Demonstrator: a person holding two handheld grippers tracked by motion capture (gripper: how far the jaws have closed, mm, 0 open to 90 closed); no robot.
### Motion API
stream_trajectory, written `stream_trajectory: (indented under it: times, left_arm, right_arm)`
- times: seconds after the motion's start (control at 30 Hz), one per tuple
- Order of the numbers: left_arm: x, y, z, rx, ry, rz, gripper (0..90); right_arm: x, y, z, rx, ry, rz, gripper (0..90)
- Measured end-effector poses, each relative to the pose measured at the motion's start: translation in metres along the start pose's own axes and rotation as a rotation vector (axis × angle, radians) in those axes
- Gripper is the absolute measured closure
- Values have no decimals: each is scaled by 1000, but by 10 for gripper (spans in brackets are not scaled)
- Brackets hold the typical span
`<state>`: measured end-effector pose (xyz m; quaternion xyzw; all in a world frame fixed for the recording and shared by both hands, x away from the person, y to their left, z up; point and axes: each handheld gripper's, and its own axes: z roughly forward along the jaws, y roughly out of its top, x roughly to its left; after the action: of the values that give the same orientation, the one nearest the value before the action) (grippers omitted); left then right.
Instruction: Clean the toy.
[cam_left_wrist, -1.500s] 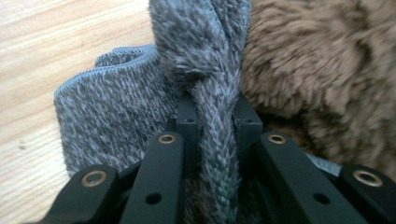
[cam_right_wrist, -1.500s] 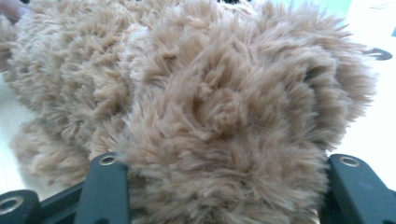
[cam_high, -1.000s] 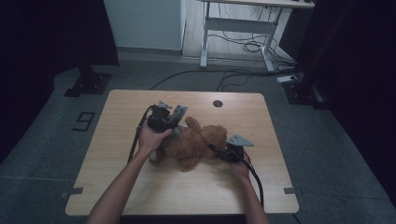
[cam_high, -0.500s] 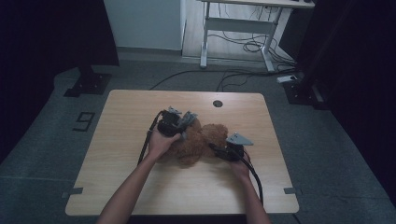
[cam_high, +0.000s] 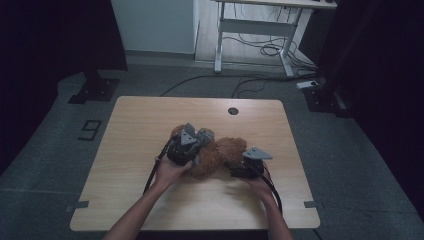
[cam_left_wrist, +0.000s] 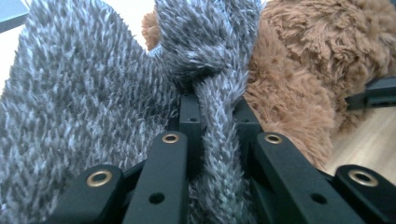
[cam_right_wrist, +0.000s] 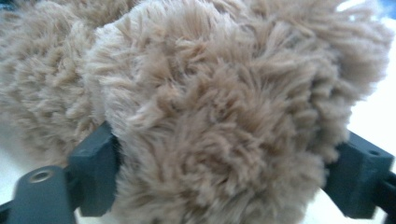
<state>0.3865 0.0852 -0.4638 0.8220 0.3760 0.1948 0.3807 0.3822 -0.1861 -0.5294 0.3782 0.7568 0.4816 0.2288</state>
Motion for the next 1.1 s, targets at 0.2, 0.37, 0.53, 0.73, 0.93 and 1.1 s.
stream_trajectory:
  times: [0.2, 0.37, 0.53, 0.73, 0.93, 1.1]
  left_arm:
    - [-5, -11, -8, -32, -15, -10, 793]
    - [-8, -20, -14, -52, -31, -21, 793]
    - [-14, -25, -18, -62, -20, -2, 794]
    - [-14, -29, -22, -66, -63, -33, 793]
    - [-18, -30, -33, -77, -125, -56, 790]
    - [-24, -6, -45, -90, -141, -50, 785]
  right_arm:
    - [-5, 2, -17, -5, 77, 48, 99]
    - [-8, 14, -20, -39, 108, 71, 77]
    - [-8, 19, -9, -3, 130, 75, 46]
    - [1, 2, -6, -9, 98, 48, 229]
    - [13, -11, -18, -18, 48, 0, 322]
    - [19, -16, -21, -27, 25, -26, 381]
